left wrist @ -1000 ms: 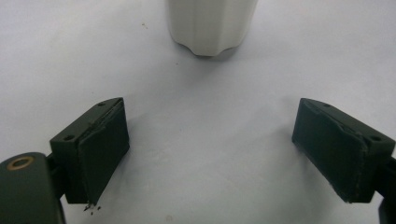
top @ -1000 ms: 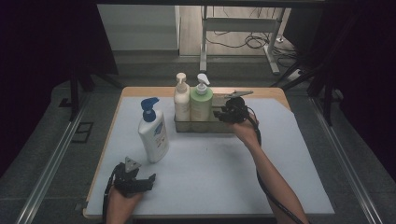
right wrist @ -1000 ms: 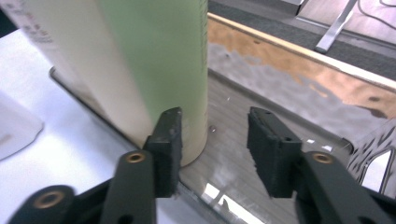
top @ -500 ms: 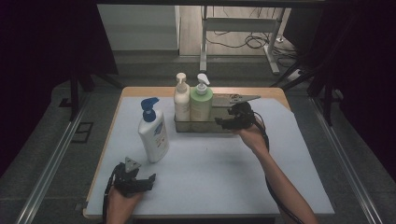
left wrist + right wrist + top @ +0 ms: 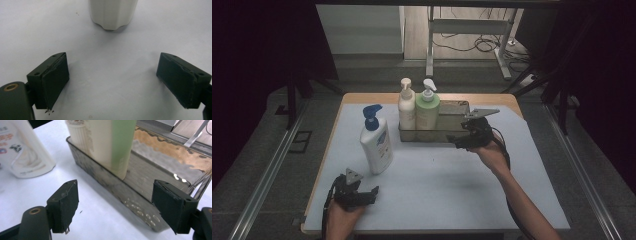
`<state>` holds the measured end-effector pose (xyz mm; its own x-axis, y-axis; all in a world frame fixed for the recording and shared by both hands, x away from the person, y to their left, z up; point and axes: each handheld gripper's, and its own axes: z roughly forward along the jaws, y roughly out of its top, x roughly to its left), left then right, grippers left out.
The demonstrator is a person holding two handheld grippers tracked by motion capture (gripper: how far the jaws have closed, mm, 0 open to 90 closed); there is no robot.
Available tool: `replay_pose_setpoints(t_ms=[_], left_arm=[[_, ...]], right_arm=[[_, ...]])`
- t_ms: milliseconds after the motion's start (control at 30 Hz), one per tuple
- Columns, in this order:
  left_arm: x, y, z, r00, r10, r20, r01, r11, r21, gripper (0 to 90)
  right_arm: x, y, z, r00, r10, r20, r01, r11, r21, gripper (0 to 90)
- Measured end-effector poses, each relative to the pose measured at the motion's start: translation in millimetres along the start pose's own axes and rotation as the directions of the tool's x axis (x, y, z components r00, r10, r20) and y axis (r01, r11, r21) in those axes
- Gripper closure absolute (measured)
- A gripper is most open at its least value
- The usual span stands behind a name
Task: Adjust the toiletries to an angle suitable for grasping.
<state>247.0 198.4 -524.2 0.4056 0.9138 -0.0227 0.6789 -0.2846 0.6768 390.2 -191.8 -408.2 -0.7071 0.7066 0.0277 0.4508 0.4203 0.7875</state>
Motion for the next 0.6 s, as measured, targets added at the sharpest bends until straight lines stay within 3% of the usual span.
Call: replay_pose_setpoints(t_ms=[433, 600], left_arm=[[0.2, 0.0, 0.0, 1.0000, 0.004, 0.000, -0.004, 1.0000, 0.000, 10.5], [0.0, 0.0, 0.1, 1.0000, 0.001, 0.000, -0.001, 1.0000, -0.003, 10.5]], right_arm=[[17.6, -17.6, -27.8, 0.9969, -0.074, -0.026, 0.075, 0.997, 0.021, 13.2], [20.1, -26.5, -41.2, 0.9969, -0.073, -0.029, 0.073, 0.997, 0.008, 11.4]])
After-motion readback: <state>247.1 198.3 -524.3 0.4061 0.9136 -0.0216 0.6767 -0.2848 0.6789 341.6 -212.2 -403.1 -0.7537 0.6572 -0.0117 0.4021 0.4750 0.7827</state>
